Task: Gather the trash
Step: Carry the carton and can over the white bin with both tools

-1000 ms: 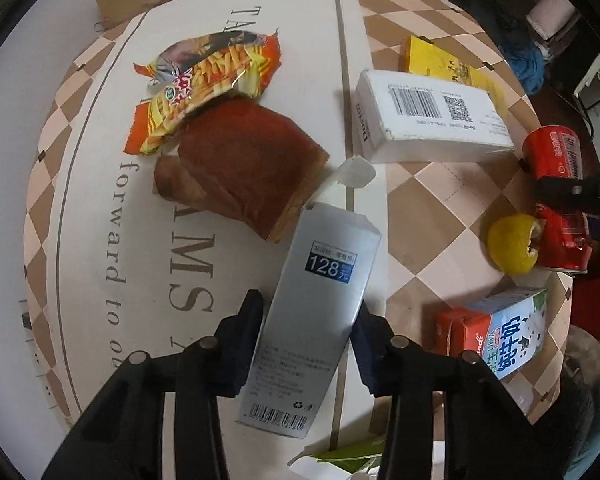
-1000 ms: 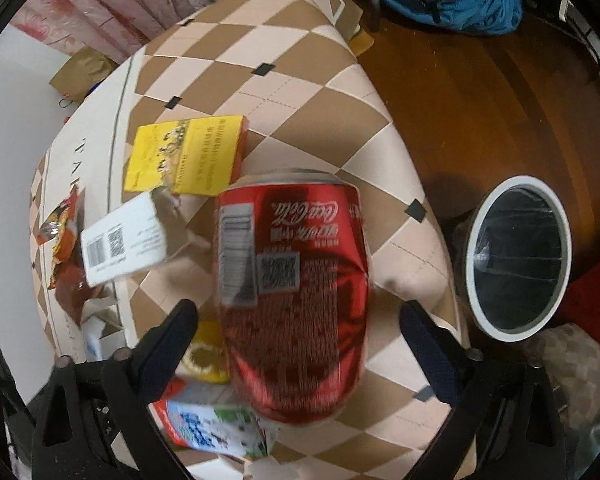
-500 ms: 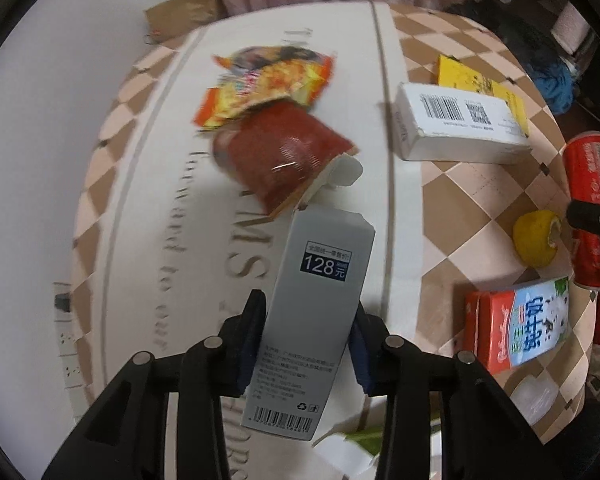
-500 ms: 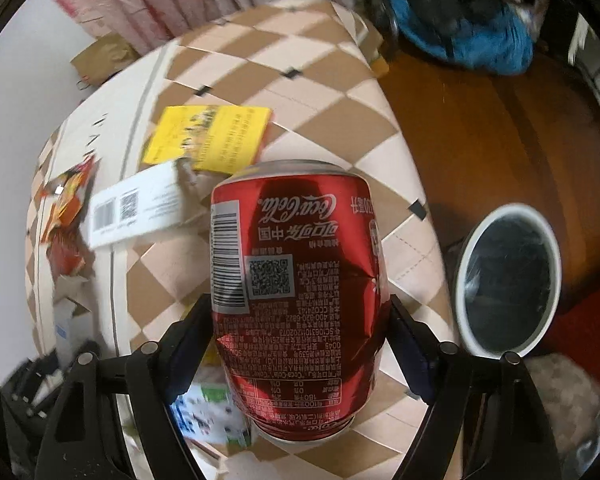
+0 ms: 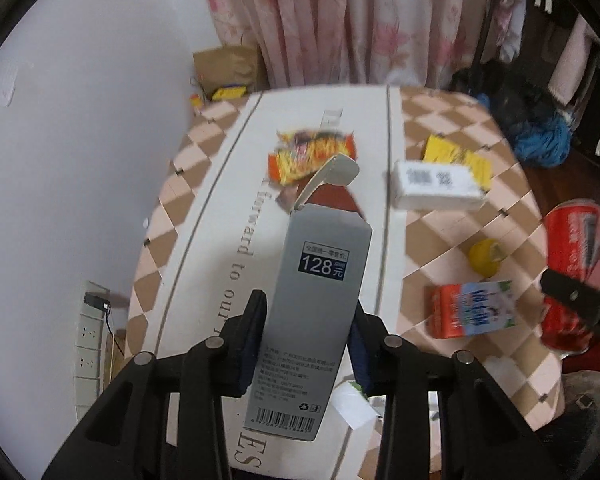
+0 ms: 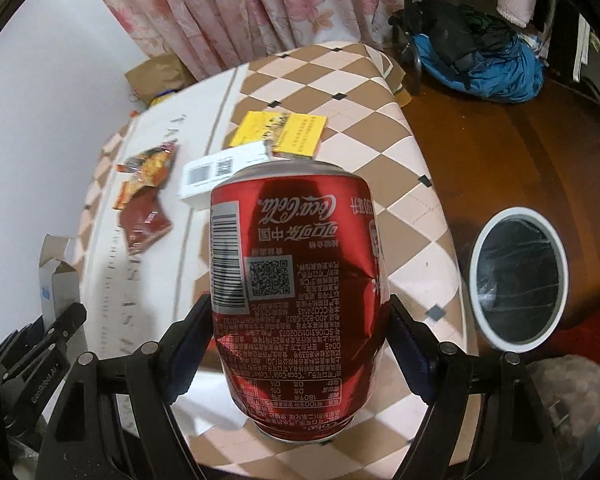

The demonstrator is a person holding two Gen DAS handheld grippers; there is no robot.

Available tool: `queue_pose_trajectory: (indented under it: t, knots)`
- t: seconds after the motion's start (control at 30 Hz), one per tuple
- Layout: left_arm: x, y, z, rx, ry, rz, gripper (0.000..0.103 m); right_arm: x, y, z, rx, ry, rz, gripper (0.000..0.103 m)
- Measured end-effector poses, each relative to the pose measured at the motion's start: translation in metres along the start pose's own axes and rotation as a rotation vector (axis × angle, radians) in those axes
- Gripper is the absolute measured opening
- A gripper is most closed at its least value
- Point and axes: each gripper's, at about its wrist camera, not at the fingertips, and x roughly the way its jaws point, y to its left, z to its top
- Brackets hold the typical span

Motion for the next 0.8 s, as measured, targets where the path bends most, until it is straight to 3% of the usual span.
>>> queue_pose_trajectory:
  t: [0.2, 0.47, 0.67, 0.8]
  knots:
    - [-0.042, -0.019, 0.011, 0.001, -0.076, -0.071, 0.034, -0.038, -0.007, -0.005, 0.024, -0.059, 0.07, 0.084]
    - [-0.088, -0.097, 0.048, 0.061, -0.119, -0.306, 0.034, -0.106, -0.067, 0.003, 0.107, -0.171, 0.105, 0.084]
    - [-0.073, -0.211, 0.068, 0.154, -0.015, -0.512, 0.034, -0.147, -0.163, 0.004, 0.22, -0.225, 0.025, 0.084]
    - [-0.025, -0.299, 0.065, 0.207, 0.147, -0.611, 0.034, -0.142, -0.241, -0.004, 0.319, -0.201, -0.061, 0.084]
